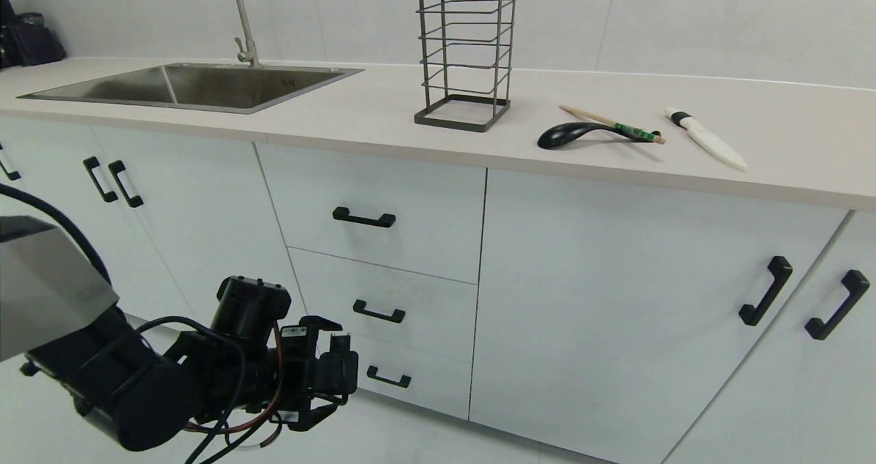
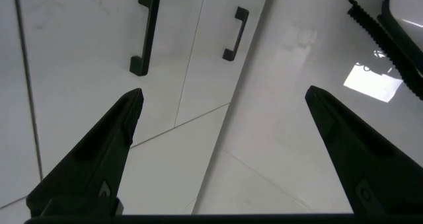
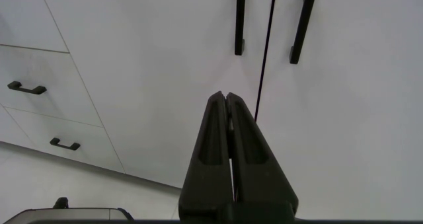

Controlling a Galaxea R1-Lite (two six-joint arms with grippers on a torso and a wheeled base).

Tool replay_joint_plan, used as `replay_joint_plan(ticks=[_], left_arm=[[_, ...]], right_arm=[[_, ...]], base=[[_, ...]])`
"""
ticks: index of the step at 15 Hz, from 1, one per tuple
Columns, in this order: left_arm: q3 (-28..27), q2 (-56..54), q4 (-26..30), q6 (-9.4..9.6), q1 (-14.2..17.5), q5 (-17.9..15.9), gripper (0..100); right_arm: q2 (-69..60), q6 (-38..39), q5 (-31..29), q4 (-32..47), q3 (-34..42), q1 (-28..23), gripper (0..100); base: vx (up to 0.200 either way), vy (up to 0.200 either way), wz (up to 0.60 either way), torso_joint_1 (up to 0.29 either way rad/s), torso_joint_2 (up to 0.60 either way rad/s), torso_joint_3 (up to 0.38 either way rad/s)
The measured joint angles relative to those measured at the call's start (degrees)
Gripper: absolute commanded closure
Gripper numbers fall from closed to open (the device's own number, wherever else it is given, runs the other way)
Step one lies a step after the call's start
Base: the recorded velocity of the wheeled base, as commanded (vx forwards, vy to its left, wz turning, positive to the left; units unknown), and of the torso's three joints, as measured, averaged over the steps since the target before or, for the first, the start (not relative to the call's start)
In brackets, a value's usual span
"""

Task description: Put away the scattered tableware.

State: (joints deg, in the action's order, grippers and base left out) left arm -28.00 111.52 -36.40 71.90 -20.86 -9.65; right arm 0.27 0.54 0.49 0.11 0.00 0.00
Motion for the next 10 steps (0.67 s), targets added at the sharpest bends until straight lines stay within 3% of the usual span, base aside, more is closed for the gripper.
replay_joint_plan(ticks=[10], left_arm=[[-5.5, 9.9, -5.1, -0.09, 2.1, 3.5, 0]], right_arm=[[0.0, 0.0, 0.0, 0.0, 0.0, 0.0, 100]], base=[[0.000, 0.000, 0.00, 0.000, 0.00, 0.000]])
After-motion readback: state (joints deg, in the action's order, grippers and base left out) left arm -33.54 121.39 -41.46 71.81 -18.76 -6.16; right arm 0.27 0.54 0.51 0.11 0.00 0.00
